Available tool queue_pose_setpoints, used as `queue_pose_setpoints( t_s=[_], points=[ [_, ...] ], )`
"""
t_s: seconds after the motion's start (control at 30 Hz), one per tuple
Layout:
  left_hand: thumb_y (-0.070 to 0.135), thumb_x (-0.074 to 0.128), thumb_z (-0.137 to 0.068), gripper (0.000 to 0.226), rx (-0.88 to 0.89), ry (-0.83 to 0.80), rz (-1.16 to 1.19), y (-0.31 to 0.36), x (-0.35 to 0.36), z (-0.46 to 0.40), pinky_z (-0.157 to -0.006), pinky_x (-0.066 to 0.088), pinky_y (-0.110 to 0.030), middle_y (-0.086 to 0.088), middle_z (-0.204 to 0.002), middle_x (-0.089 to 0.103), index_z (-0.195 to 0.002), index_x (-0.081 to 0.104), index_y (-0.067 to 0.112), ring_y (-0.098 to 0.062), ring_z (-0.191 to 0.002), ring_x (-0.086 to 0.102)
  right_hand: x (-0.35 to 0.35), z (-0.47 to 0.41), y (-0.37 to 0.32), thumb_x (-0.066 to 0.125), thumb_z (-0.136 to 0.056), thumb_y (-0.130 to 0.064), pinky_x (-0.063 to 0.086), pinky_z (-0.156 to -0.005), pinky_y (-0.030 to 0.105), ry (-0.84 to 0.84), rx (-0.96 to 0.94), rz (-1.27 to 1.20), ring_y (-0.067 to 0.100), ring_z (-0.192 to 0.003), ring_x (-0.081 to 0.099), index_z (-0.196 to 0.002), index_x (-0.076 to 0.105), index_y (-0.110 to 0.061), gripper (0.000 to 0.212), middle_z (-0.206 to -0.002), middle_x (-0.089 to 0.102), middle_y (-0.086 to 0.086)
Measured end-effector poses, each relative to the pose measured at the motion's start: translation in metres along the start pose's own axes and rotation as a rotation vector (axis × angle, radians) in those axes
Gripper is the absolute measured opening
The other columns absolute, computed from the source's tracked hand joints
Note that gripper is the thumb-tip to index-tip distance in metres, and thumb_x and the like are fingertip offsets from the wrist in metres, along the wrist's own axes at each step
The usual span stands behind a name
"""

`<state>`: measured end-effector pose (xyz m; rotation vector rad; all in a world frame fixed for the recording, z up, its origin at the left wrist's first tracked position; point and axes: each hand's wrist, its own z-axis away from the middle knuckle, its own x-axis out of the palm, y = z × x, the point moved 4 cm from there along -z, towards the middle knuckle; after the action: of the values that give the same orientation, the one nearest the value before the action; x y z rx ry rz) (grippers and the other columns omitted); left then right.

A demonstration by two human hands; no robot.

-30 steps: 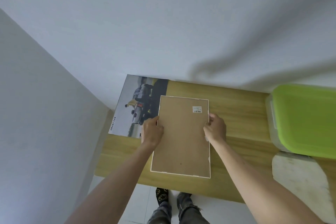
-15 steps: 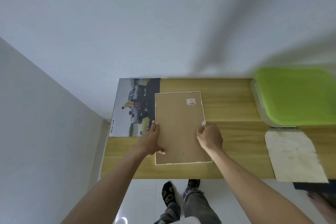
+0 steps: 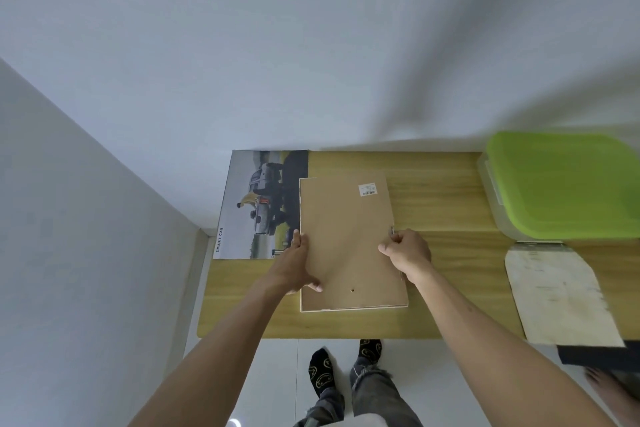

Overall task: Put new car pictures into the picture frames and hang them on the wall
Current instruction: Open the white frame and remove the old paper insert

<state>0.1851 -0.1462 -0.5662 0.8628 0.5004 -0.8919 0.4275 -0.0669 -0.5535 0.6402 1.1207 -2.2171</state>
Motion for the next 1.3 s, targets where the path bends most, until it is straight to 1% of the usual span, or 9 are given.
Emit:
queue_pose_setpoints(
  t_s=[0.23,0.4,0.57,0.63,0.73,0.83,1.0,1.2,1.3],
  points=[
    [0.057,0.075,-0.073,0.098,-0.055,0.121,0.24,0.001,-0.008,0.006,-0.107,0.041,-0.05,-0.013,-0.153,0.034,-0.145,0.026,0.012,-0.035,-0.135,0.04,-0.002,-0.005,0.013,0.078,-0.081,-0.009,0.047,-0.078,0.028,-0.052,0.0,-0.282,0.02,-0.089,0.064,-0.087,0.069,-0.01,0.011,-0.093,0.071,0.002],
    [0.041,0.07,-0.086,0.083,-0.052,0.212,0.355,0.009,-0.007,0.01,-0.112,0.035,-0.041,-0.006,-0.154,0.035,-0.151,0.026,0.011,-0.028,-0.138,0.037,-0.002,-0.011,0.021,0.077,-0.079,-0.002,0.046,-0.082,0.029,-0.149,0.054,-0.341,0.02,-0.088,0.061,-0.086,0.069,-0.006,0.011,-0.088,0.069,0.004],
    [0.036,0.07,-0.087,0.059,-0.113,0.305,0.476,0.008,-0.008,0.008,-0.088,0.043,-0.03,-0.004,-0.129,0.053,-0.134,0.045,0.01,-0.025,-0.118,0.053,-0.005,-0.01,0.016,0.076,-0.081,-0.002,0.04,-0.064,0.024,-0.21,0.086,-0.414,0.017,-0.08,0.056,-0.083,0.068,-0.01,0.011,-0.084,0.067,0.002],
    [0.038,0.075,-0.082,0.05,-0.111,0.372,0.509,0.005,-0.012,0.007,-0.084,0.048,-0.033,-0.003,-0.117,0.057,-0.121,0.058,0.011,-0.024,-0.107,0.057,-0.008,-0.009,0.016,0.077,-0.081,-0.004,0.047,-0.069,0.03,-0.229,0.098,-0.43,0.019,-0.082,0.06,-0.085,0.068,-0.01,0.011,-0.088,0.069,0.003],
    [0.038,0.077,-0.079,0.041,-0.088,0.457,0.489,0.008,-0.019,0.008,-0.082,0.046,-0.03,-0.004,-0.107,0.052,-0.108,0.068,0.009,-0.021,-0.098,0.052,-0.013,-0.008,0.017,0.082,-0.078,-0.012,0.056,-0.089,0.044,-0.237,0.1,-0.441,0.021,-0.095,0.07,-0.093,0.07,-0.011,0.019,-0.097,0.076,0.003],
    [0.033,0.075,-0.082,0.028,-0.076,0.441,0.506,0.018,-0.026,0.007,-0.065,0.04,-0.02,-0.001,-0.095,0.053,-0.099,0.068,0.012,-0.016,-0.082,0.052,-0.025,-0.004,0.014,0.081,-0.081,-0.014,0.057,-0.089,0.045,-0.211,0.039,-0.42,0.021,-0.093,0.071,-0.094,0.069,-0.014,0.018,-0.098,0.075,0.004],
    [0.03,0.075,-0.08,0.029,-0.031,0.327,0.475,0.052,-0.029,-0.008,-0.058,0.047,-0.02,-0.002,-0.097,0.069,-0.102,0.07,0.012,-0.018,-0.081,0.065,-0.059,-0.003,0.016,0.076,-0.083,-0.009,0.047,-0.063,0.025,-0.159,-0.075,-0.311,0.011,-0.077,0.064,-0.086,0.064,-0.021,0.018,-0.091,0.069,-0.004],
    [0.03,0.078,-0.077,0.043,0.003,0.204,0.433,0.109,-0.014,-0.03,-0.074,0.053,-0.027,-0.004,-0.107,0.068,-0.113,0.066,0.01,-0.022,-0.091,0.066,-0.108,-0.026,0.047,0.08,-0.079,-0.013,0.048,-0.074,0.026,-0.149,-0.071,-0.24,0.015,-0.09,0.064,-0.096,0.064,-0.021,0.025,-0.104,0.069,0.0],
    [0.035,0.08,-0.07,0.051,0.003,0.202,0.351,0.141,-0.003,-0.041,-0.082,0.056,-0.036,-0.006,-0.109,0.06,-0.112,0.061,0.011,-0.024,-0.095,0.062,-0.128,-0.038,0.066,0.078,-0.081,-0.015,0.05,-0.09,0.031,-0.108,-0.057,-0.177,0.018,-0.104,0.062,-0.114,0.064,-0.016,0.036,-0.114,0.066,0.0]
  ],
)
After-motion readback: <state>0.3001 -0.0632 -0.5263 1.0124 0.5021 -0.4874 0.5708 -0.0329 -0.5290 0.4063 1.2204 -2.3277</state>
